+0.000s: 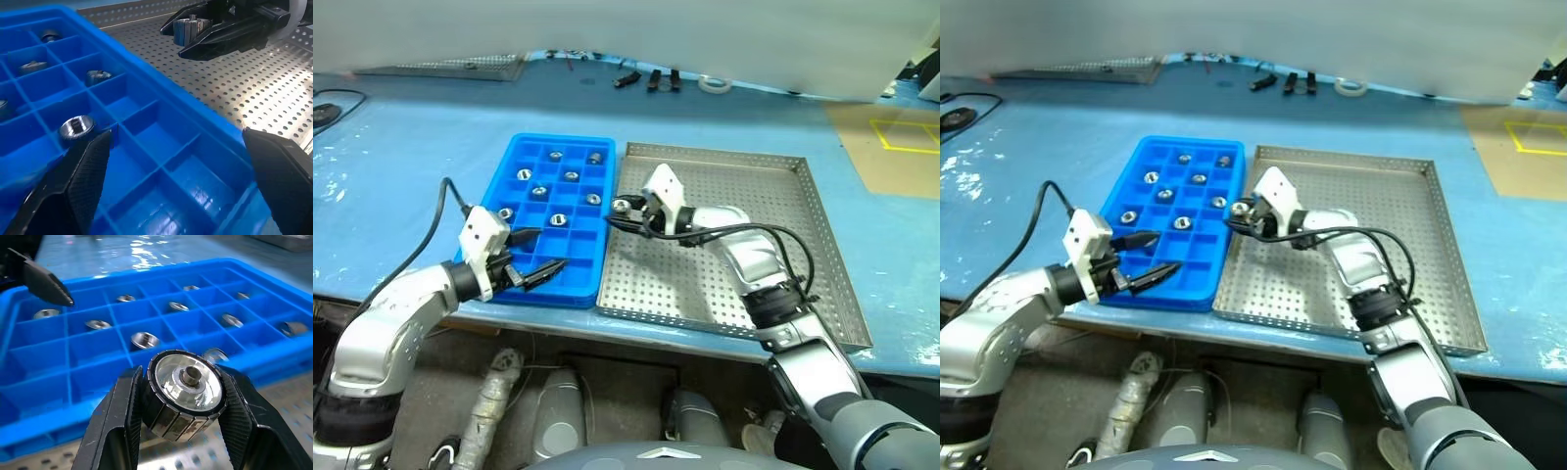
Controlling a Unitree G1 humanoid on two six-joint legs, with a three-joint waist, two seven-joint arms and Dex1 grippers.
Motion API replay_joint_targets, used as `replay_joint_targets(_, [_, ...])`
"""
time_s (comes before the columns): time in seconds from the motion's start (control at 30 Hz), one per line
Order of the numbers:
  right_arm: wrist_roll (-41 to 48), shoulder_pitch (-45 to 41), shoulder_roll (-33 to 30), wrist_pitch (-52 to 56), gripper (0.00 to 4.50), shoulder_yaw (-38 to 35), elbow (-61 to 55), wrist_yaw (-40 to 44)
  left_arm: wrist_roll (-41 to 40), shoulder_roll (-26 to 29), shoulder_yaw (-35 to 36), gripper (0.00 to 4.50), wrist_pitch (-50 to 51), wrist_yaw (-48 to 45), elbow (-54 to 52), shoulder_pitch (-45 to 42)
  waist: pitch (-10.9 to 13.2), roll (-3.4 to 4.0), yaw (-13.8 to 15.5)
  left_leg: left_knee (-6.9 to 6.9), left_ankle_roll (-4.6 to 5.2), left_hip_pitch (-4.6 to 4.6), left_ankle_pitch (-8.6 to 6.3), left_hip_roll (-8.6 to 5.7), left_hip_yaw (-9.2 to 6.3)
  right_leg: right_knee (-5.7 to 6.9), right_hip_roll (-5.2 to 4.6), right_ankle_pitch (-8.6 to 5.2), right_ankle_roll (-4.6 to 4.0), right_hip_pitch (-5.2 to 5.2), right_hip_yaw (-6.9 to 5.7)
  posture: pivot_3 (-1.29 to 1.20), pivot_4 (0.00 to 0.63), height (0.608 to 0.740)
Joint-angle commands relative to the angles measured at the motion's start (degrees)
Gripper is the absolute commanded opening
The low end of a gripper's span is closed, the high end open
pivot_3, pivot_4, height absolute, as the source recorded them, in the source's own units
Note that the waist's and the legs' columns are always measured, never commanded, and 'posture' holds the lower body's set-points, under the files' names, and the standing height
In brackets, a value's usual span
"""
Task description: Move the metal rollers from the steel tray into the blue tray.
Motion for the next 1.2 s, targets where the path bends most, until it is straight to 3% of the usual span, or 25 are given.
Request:
replay_joint_targets(0.03, [-0.5,-3.2,2.4,-5.0,1.79,2.3,2.7,3.8,-2.1,1.3,5.8,4.50,1.0,2.2,-6.8,4.7,0.0,0.00,1.0,-0.01,-0.01,-0.10,0.00,0.02,-0.05,0.01,0.00,-0.02,-0.03,-0.06,-0.06,0.47,0.150,0.740])
replay_joint_targets(0.33, [-2.9,-5.9,6.3,-8.2,1.79,6.6,9.9,9.7,-5.6,1.1,11.9,4.50,3.2,6.2,-14.1,13.4,0.0,-0.01,6.1,0.03,0.00,-0.36,-0.02,0.09,-0.18,-0.01,-0.01,-0.04,-0.03,-0.13,0.05,0.56,0.150,0.740])
replay_joint_targets(0.7, [-4.9,-5.7,6.8,-9.3,1.79,6.7,12.7,11.9,-7.3,2.3,10.5,4.50,3.9,8.0,-13.9,12.0,0.0,0.00,9.4,0.03,-0.01,-0.33,-0.01,0.12,-0.20,0.05,0.04,-0.05,-0.01,-0.15,0.10,0.54,0.150,0.740])
replay_joint_targets(0.73, [-4.9,-5.5,6.6,-9.0,2.51,6.6,12.4,12.2,-7.4,2.4,10.2,4.50,4.0,8.0,-13.7,11.7,0.0,0.00,9.5,0.03,-0.01,-0.33,-0.01,0.12,-0.20,0.04,0.05,-0.05,-0.01,-0.15,0.10,0.54,0.150,0.740])
replay_joint_targets(0.93, [-4.3,-4.8,5.6,-7.5,4.46,5.7,10.4,12.0,-7.2,2.9,8.7,4.50,3.9,7.3,-12.2,9.5,0.0,-0.01,9.6,0.03,-0.03,-0.31,-0.01,0.12,-0.21,0.08,0.05,-0.04,0.00,-0.15,0.10,0.54,0.150,0.740])
replay_joint_targets(1.2, [-4.1,-5.3,3.3,-5.6,4.49,1.0,7.6,6.9,-6.0,3.8,3.5,4.50,2.8,5.1,-6.2,1.2,0.0,-0.01,8.9,0.18,-0.11,-0.32,0.04,0.10,-0.20,0.15,0.06,-0.02,0.02,-0.16,0.13,0.37,0.150,0.740])
